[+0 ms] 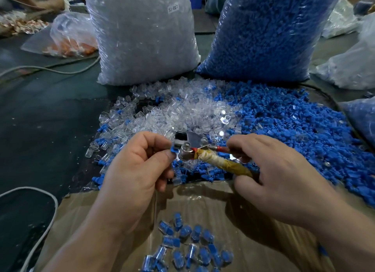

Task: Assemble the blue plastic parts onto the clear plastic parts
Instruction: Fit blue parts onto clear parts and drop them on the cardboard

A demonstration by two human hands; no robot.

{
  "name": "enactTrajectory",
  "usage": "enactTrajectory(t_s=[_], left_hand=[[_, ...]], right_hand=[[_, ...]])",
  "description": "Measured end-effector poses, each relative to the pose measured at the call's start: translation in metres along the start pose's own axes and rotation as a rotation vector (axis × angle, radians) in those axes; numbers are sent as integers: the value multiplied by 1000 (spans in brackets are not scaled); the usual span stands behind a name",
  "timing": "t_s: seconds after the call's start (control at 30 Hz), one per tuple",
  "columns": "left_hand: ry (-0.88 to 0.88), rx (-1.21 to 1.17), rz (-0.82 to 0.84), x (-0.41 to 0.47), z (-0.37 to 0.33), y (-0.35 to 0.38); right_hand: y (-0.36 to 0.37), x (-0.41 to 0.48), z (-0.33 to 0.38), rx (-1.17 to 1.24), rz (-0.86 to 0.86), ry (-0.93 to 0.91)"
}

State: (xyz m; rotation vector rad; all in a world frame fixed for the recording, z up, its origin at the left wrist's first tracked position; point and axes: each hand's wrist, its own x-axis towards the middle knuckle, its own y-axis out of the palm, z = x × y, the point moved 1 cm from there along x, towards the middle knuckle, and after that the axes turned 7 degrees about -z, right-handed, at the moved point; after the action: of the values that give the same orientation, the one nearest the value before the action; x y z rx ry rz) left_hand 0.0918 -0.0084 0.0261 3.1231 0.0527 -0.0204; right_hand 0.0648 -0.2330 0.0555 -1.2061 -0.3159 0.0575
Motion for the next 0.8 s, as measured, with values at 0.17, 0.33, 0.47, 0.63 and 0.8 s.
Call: enactTrajectory(t_s=[0.17, 0.33, 0.47, 0.63, 0.8], left_hand=[[48, 26, 26, -1, -1, -2], [77, 32, 16, -2, 1, -2], [87, 31, 10, -3, 0, -2], [123, 66, 39, -6, -4, 3], [129, 37, 7, -9, -8, 4]], right_hand=[[-2, -1, -2, 52, 13, -26], [-3, -2, -3, 72, 34, -56], [-2, -2, -4, 44, 38, -66], [2, 0, 1, -55, 26, -72], [-1, 1, 6, -71, -9, -24]])
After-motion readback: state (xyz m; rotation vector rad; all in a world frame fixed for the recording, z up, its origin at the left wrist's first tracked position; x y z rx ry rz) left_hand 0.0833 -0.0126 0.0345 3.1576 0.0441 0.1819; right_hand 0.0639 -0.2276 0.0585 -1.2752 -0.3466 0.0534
